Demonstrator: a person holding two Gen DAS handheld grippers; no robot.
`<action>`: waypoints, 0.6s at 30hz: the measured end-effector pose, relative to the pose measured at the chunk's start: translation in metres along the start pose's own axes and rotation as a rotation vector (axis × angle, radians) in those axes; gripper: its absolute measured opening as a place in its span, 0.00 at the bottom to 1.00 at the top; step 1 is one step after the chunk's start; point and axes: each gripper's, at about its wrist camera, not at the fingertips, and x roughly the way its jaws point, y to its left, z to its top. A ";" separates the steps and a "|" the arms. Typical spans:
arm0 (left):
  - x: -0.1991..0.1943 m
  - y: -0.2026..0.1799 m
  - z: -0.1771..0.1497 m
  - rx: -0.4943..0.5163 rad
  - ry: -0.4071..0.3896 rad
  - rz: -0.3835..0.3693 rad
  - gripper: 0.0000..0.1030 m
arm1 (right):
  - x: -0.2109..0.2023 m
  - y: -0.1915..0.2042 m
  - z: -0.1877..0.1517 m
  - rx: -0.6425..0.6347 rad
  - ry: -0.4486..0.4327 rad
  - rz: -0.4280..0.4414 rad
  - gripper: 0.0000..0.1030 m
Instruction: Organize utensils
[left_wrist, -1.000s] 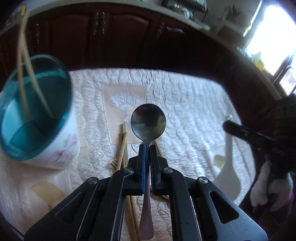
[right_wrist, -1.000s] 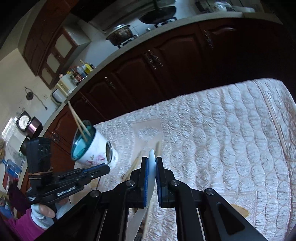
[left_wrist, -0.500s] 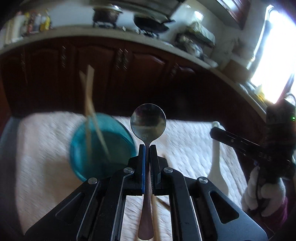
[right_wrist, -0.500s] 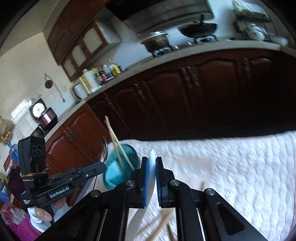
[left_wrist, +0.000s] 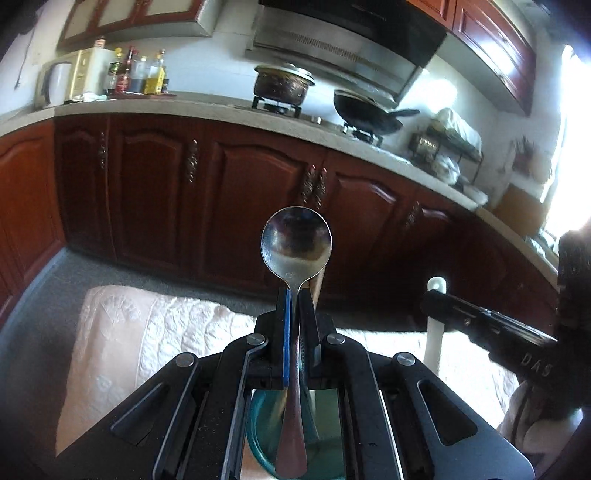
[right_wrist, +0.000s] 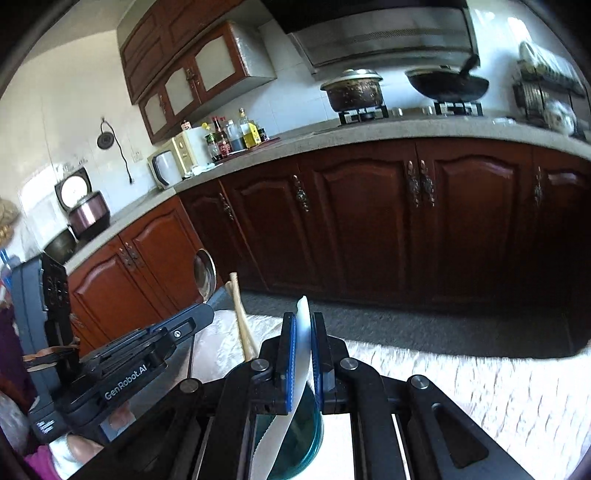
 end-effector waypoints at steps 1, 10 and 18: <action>0.002 0.002 -0.001 -0.001 -0.012 0.002 0.03 | 0.003 0.001 0.000 -0.013 -0.006 -0.011 0.07; 0.019 0.011 -0.018 0.008 -0.074 -0.026 0.03 | 0.032 0.016 -0.009 -0.150 -0.036 -0.089 0.07; 0.022 0.011 -0.038 0.030 -0.098 0.005 0.03 | 0.039 0.018 -0.024 -0.198 -0.018 -0.101 0.07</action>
